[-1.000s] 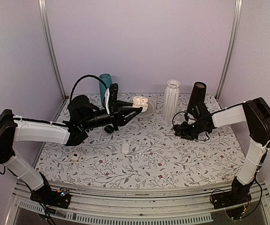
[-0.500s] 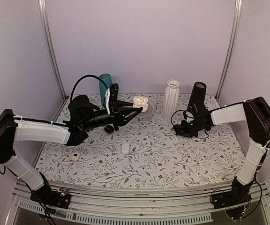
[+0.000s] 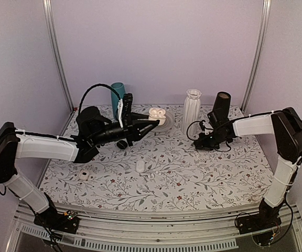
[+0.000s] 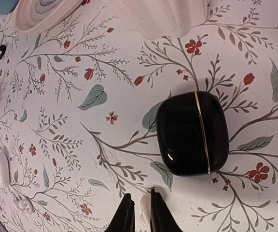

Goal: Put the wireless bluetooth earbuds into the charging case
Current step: Pick up the left earbud from the center of the board.

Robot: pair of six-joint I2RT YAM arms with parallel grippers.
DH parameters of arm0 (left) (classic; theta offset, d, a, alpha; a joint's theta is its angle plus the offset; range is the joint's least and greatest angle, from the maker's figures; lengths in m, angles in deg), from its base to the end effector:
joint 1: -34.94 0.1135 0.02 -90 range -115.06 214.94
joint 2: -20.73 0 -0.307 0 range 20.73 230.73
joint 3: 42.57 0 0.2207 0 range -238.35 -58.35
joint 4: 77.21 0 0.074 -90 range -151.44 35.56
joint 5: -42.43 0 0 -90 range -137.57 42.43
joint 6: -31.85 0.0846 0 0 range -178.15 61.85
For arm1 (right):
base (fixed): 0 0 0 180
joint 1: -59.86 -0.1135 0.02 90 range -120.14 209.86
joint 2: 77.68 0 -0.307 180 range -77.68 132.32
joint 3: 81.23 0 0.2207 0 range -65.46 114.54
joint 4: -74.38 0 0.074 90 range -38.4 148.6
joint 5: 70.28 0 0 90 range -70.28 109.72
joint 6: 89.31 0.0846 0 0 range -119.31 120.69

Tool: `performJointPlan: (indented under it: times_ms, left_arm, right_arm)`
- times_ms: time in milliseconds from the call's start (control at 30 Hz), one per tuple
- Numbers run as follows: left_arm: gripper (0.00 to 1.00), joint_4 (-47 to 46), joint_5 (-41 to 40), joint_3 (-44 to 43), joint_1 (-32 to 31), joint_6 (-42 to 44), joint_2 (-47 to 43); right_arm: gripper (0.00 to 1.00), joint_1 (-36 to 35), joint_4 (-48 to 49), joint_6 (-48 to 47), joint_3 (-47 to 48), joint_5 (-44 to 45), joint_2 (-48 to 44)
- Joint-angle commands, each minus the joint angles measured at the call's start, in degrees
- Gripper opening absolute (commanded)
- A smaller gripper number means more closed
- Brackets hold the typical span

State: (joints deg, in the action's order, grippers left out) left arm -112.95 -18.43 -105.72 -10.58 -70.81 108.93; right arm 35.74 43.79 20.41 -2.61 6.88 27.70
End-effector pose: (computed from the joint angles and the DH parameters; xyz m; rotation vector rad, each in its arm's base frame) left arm 0.2198 -0.2826 0.3543 0.8450 1.2603 -1.1781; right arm 0.3418 0.1736 0.1784 -0.1882 2.6336 0.5640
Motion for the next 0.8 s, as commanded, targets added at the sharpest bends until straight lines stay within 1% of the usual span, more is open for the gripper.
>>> performJointPlan:
  times_ms: [0,233,567,767]
  left_arm:
    - [0.0,-0.3,-0.1,-0.7,0.7,-0.2,-0.2]
    - [0.0,-0.2,-0.2,-0.6,0.7,0.0,-0.4]
    - [0.0,-0.4,-0.3,-0.6,0.8,0.2,-0.1]
    - [0.0,-0.5,-0.3,-0.7,0.7,0.2,0.0]
  right_arm:
    - [0.13,-1.6,-3.6,-3.6,2.4,2.2,2.0]
    - [0.13,-2.6,-6.1,-4.4,4.0,5.0,3.2]
    - [0.12,-2.9,-7.6,-4.7,4.5,6.1,3.7]
    - [0.1,-3.0,-8.0,-4.8,5.1,5.3,4.2]
